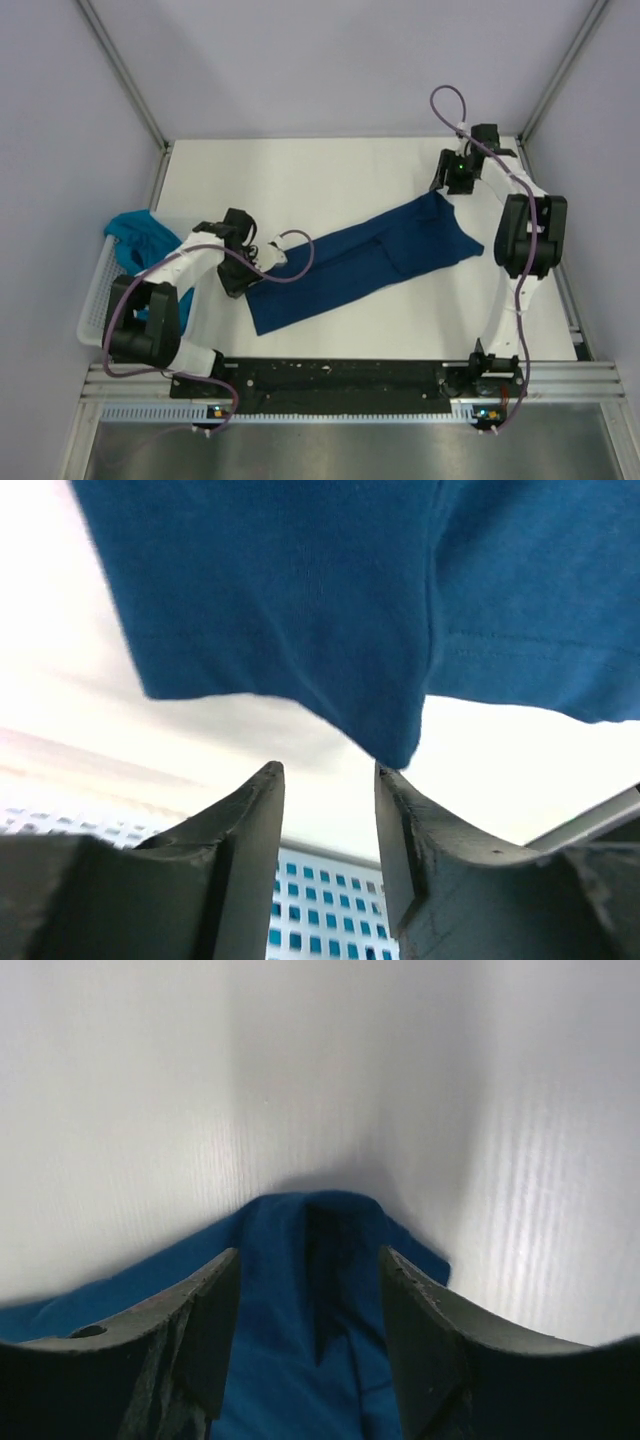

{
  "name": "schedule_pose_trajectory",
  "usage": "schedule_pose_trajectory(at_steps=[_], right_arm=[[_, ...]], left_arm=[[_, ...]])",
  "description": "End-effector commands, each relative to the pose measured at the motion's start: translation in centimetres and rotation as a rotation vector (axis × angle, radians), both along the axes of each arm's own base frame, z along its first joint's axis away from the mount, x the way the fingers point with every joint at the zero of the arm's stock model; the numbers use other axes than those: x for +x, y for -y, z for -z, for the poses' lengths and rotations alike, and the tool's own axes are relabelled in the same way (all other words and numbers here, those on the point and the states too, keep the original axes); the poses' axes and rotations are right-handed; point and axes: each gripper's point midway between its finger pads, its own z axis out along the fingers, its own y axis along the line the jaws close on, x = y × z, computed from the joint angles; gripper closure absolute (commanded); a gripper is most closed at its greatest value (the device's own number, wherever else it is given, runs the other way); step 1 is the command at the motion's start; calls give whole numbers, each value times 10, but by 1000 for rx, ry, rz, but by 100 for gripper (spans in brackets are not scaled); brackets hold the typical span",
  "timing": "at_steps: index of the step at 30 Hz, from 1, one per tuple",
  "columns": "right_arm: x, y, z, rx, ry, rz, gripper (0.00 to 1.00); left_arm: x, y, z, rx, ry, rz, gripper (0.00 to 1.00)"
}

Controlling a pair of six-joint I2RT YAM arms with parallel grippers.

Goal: Fold and stack the t-shirts
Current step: Rotate the tshirt 80 degrees

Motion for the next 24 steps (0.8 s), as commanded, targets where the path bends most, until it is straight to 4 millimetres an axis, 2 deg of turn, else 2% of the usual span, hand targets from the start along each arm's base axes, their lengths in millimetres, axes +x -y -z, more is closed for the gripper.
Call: schedule_pose_trajectory(at_steps=[1, 2, 4, 6, 8, 11, 13, 16, 18, 19, 22, 24], right_arm=[[-16, 39, -94, -153, 175, 63, 43], [-30, 47, -102, -157, 180, 94, 43], [-56, 61, -95, -159, 144, 162, 43], [-90, 74, -72, -172, 69, 215, 43], [-119, 84, -46, -183, -8, 253, 43], [-144, 90, -14, -156, -76, 287, 44], [-149, 90, 2, -118, -111, 289, 45], [-145, 86, 20, -72, -148, 268, 52], [-131, 80, 29, -24, -163, 243, 71], [-127, 75, 34, 12, -175, 231, 77], [-92, 72, 33, 73, -156, 222, 92], [-62, 69, 31, 106, -131, 221, 96]], left_arm=[[4, 10, -40, -62, 30, 49, 52], [9, 9, -44, -54, 48, 56, 52], [27, 6, -53, -40, 122, 49, 52], [54, 6, -61, -37, 214, 20, 55], [81, 10, -65, -43, 287, -26, 62], [108, 19, -56, -61, 289, -88, 69], [116, 22, -44, -64, 272, -109, 70], [117, 25, -24, -50, 253, -94, 71], [104, 21, -8, 4, 224, -76, 71], [98, 21, -3, 14, 208, -60, 71], [71, 23, 10, 20, 156, -7, 72], [48, 29, 15, 16, 116, 46, 71]])
